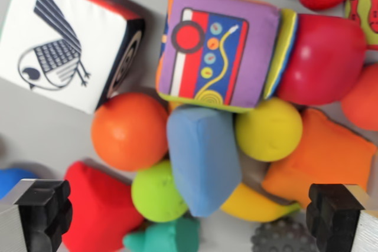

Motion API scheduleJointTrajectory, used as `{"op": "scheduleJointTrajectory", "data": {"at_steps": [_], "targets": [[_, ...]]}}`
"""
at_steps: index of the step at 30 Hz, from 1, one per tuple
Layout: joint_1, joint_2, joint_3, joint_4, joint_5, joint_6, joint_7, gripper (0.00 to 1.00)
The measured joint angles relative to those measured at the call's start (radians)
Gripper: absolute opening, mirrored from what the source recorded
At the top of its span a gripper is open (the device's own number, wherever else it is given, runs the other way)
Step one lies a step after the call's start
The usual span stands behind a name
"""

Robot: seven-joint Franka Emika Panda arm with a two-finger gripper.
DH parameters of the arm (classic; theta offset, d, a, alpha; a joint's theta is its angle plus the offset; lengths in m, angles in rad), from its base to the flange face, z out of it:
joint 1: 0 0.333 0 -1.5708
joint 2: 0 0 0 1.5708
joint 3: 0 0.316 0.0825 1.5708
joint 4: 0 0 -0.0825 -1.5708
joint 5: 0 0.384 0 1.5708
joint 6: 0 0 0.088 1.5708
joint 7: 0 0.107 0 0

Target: Pick an object from the bin

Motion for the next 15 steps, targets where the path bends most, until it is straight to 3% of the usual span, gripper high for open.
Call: {"op": "scheduleJointTrajectory", "data": {"at_steps": [10,15], "targets": [[-0.024,0.019,-0.006,-0.083,0.016,0.097,-0.182,1.00],[-0.028,0.054,-0.006,-0.094,0.020,0.144,-0.204,1.00]]}}
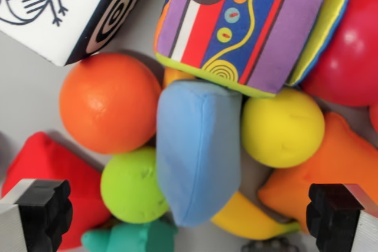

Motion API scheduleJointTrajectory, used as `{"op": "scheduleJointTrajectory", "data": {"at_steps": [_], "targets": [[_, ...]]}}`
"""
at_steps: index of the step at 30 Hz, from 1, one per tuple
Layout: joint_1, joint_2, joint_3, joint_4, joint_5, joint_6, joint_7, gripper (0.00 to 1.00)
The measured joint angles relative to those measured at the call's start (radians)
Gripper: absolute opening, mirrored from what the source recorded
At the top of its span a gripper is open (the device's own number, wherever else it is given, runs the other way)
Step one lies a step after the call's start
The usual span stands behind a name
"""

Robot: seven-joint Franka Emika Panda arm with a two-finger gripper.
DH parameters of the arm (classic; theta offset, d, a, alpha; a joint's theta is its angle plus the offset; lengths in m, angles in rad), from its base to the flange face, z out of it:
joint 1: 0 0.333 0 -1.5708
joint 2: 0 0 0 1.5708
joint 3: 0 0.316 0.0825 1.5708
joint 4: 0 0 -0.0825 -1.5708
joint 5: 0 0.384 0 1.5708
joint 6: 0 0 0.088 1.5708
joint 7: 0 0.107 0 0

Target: Pick an object from the bin

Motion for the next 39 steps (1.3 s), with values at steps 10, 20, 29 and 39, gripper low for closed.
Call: {"op": "scheduleJointTrajectory", "data": {"at_steps": [10,20,29,39], "targets": [[0.000,0.100,0.002,-0.002,0.011,0.099,-0.009,1.00],[0.000,0.162,0.004,-0.001,0.020,0.159,-0.017,1.00],[0.000,0.171,0.004,0.000,0.022,0.169,-0.019,0.00],[0.000,0.171,0.004,0.000,0.022,0.169,-0.019,0.00]]}}
